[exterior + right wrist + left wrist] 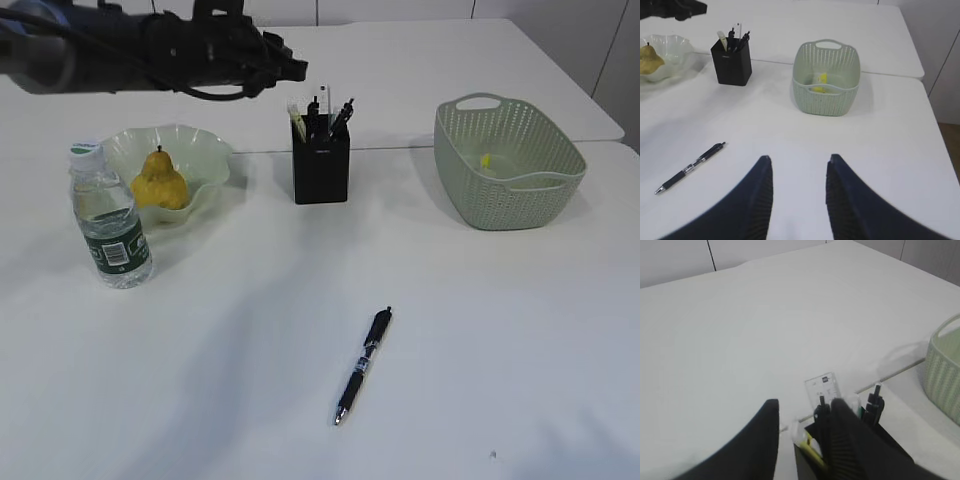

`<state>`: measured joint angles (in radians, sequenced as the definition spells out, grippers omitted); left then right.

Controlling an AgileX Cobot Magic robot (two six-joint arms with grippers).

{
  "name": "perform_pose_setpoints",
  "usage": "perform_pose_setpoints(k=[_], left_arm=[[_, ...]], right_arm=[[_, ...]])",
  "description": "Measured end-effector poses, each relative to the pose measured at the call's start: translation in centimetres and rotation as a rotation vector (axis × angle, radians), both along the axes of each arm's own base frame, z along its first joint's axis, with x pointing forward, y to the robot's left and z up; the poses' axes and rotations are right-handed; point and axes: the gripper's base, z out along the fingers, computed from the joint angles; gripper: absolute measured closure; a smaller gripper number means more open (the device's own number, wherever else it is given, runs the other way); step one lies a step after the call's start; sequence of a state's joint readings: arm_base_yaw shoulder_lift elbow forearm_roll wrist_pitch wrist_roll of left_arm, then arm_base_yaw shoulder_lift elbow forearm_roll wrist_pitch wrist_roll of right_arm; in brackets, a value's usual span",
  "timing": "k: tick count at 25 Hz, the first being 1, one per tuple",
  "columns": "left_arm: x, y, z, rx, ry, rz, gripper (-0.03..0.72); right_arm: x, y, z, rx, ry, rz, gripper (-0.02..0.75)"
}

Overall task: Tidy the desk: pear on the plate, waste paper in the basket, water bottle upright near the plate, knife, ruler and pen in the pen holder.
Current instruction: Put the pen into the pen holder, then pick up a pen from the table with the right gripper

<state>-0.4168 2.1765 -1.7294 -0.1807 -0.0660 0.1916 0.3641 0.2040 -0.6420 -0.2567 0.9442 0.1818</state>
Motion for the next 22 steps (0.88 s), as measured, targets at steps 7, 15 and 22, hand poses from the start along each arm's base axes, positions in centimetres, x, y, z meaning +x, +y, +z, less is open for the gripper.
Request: perform_pose_setpoints(k=[7, 15, 22], left_arm=[[-1.7, 1.3, 4.8, 0.231, -0.062, -0.073, 0.444], [-3.5, 4.2, 6.5, 0.379, 0.126, -0.040, 0.445], [-6.2, 7.1, 10.7, 0.245, 0.286, 0.104, 0.448]], right_arm=[[1.6, 1.3, -0.4, 0.040, 0.114, 0.041, 0.439], [3.7, 2.5, 0.5, 0.057, 0.221, 0.059, 0.439], [6.1, 4.0, 0.0, 0.053, 0.452, 0.066, 0.439]])
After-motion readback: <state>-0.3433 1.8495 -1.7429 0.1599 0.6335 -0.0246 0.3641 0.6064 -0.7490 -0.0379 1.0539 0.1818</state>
